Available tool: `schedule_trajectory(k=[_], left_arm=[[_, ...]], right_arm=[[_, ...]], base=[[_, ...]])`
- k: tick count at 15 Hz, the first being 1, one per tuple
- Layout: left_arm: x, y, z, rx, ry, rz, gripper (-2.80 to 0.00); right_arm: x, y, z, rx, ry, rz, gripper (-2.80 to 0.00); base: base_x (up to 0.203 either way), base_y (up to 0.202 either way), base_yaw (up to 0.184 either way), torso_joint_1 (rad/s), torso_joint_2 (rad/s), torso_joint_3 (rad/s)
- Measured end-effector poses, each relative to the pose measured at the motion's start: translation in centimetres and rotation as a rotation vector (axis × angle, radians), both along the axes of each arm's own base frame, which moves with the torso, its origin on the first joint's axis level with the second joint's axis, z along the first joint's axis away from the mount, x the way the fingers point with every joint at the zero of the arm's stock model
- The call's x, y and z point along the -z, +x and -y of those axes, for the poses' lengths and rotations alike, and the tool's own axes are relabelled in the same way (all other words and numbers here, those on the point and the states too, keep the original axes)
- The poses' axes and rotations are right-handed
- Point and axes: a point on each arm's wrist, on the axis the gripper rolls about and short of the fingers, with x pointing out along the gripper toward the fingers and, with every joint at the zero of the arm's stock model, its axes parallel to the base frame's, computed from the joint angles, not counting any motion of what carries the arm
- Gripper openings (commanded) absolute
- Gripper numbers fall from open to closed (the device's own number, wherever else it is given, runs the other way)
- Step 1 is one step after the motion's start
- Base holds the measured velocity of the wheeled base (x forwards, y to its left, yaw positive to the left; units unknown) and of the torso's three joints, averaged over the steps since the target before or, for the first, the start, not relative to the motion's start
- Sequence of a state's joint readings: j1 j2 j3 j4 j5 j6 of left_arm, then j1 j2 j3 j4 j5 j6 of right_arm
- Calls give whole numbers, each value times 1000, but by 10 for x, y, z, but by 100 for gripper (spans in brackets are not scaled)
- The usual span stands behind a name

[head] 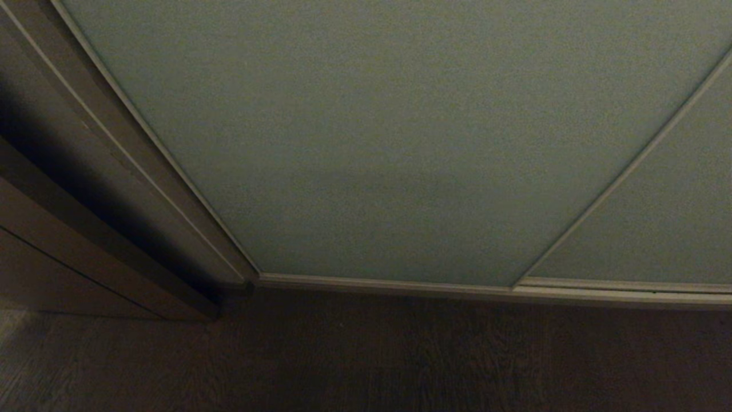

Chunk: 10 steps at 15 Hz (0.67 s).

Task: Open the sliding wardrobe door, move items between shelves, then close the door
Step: Open the door

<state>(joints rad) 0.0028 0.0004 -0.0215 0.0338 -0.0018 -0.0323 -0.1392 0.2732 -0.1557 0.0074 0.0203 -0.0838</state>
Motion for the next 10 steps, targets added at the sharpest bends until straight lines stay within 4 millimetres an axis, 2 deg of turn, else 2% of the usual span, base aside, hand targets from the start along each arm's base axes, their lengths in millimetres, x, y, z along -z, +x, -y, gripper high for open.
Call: schedule_trajectory(k=[3,6,8,10], left_arm=[[0,0,0,0,-1,0,-280],[0,0,0,-1,-1,0,-280],[0,0,0,0,-1,0,-280],[0,0,0,0,-1,0,-280]], right_arm=[[5,-1,0,-84,6,-20,-280],[14,-15,1,-129,14,7,-280],[27,-21,1,-120,25,38,-280],[40,-19,1,-118,22,87,-280]], base=[[0,0,0,0,0,0],[0,0,0,0,0,0],[0,0,0,0,0,0],[0,0,0,0,0,0]])
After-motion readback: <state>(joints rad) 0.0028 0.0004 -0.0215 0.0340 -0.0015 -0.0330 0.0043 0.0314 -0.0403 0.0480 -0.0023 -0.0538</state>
